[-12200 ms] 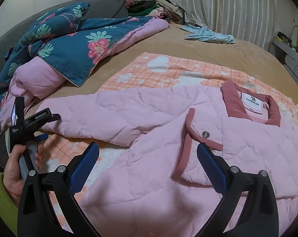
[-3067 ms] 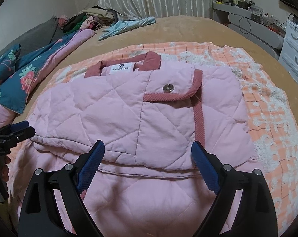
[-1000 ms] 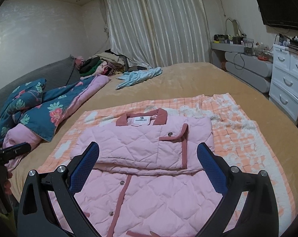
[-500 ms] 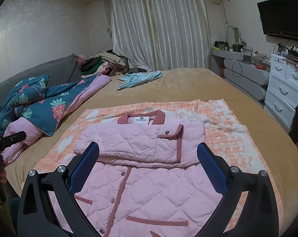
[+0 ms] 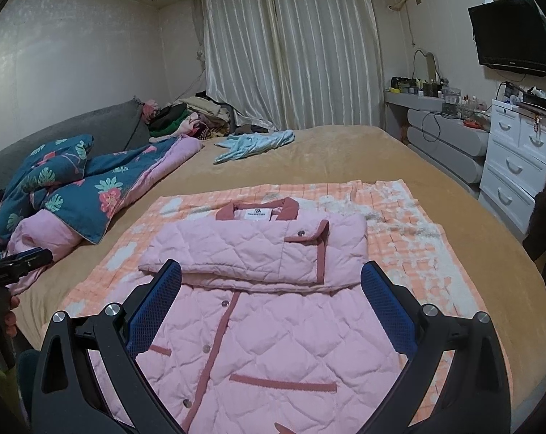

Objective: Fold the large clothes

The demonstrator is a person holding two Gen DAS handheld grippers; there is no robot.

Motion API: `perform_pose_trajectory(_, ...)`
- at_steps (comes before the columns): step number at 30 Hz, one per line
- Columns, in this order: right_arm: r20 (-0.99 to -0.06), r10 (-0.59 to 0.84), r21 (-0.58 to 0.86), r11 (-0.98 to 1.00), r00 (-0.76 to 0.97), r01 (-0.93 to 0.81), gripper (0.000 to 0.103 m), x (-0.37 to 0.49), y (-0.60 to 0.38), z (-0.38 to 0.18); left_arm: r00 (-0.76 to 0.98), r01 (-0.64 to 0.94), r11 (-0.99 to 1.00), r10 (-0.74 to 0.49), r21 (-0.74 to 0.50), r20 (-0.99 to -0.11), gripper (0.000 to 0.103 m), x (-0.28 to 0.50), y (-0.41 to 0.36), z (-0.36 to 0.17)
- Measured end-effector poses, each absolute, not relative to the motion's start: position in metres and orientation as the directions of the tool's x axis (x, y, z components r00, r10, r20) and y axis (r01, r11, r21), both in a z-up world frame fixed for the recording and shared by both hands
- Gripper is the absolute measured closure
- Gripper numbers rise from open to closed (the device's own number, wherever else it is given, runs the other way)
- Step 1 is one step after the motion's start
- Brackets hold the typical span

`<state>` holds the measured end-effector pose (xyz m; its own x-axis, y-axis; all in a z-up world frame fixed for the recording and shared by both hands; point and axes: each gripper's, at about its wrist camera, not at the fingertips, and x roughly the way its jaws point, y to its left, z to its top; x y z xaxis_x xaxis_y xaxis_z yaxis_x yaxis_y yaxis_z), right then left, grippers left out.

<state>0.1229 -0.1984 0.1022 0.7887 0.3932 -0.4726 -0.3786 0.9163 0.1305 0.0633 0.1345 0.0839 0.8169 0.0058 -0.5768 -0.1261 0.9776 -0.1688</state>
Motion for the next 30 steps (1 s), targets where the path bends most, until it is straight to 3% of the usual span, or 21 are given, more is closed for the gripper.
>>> perform_pose_trajectory(30,-0.64,0.299,0.103,0.946,0.708,-0.307,0.004,0.105,-0.243,0.027,0.695,-0.164,0.984,0.067,-0.067,-0.716,0.009,0.044,0.136,-0.001)
